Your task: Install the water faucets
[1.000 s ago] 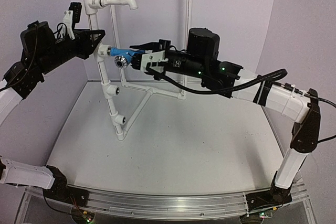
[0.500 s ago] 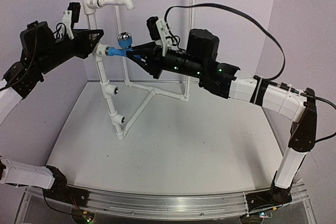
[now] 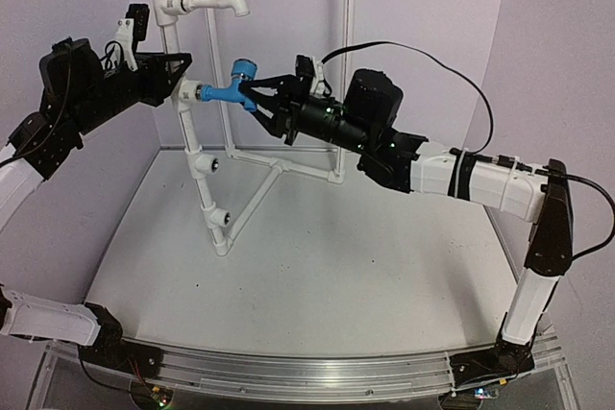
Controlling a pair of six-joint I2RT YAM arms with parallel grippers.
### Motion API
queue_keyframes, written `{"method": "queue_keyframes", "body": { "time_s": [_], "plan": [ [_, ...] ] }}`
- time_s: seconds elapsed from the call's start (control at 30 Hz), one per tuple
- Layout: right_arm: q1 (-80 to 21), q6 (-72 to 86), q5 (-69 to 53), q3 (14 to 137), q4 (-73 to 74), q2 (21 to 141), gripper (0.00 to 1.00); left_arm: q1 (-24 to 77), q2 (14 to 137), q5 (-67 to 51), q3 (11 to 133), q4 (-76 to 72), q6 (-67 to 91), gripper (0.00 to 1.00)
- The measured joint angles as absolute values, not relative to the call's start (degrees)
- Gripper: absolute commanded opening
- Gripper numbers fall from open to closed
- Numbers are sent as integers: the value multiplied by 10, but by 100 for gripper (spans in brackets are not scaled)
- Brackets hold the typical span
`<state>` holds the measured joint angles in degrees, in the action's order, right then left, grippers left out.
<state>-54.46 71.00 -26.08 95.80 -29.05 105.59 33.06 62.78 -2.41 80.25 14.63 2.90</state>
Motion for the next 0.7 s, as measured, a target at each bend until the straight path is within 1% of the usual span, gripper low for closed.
{"method": "queue_keyframes", "body": {
  "time_s": [0.1, 0.17, 0.2, 0.3, 0.37, 0.47, 0.6, 0.7],
  "plan": [
    [-537, 717, -253, 907, -348, 1044, 68, 335, 627, -34, 802, 147, 27, 0],
    [-526, 675, -244, 868, -359, 1020, 77, 337, 626, -34, 802, 149, 26, 0],
    [-521, 637, -243, 847, -357, 1006, 79, 337, 626, -34, 802, 150, 27, 0],
    [-509, 455, -249, 818, -314, 963, 81, 337, 626, -34, 802, 149, 26, 0],
    [-508, 297, -252, 822, -271, 940, 83, 337, 626, -35, 802, 149, 26, 0],
    [-514, 42, -261, 832, -208, 907, 82, 337, 627, -35, 802, 150, 26, 0],
    [-522, -264, -297, 836, -158, 886, 83, 337, 628, -35, 802, 149, 26, 0],
    [-526, -460, -333, 836, -135, 885, 85, 337, 630, -37, 804, 150, 25, 0]
  ]
}}
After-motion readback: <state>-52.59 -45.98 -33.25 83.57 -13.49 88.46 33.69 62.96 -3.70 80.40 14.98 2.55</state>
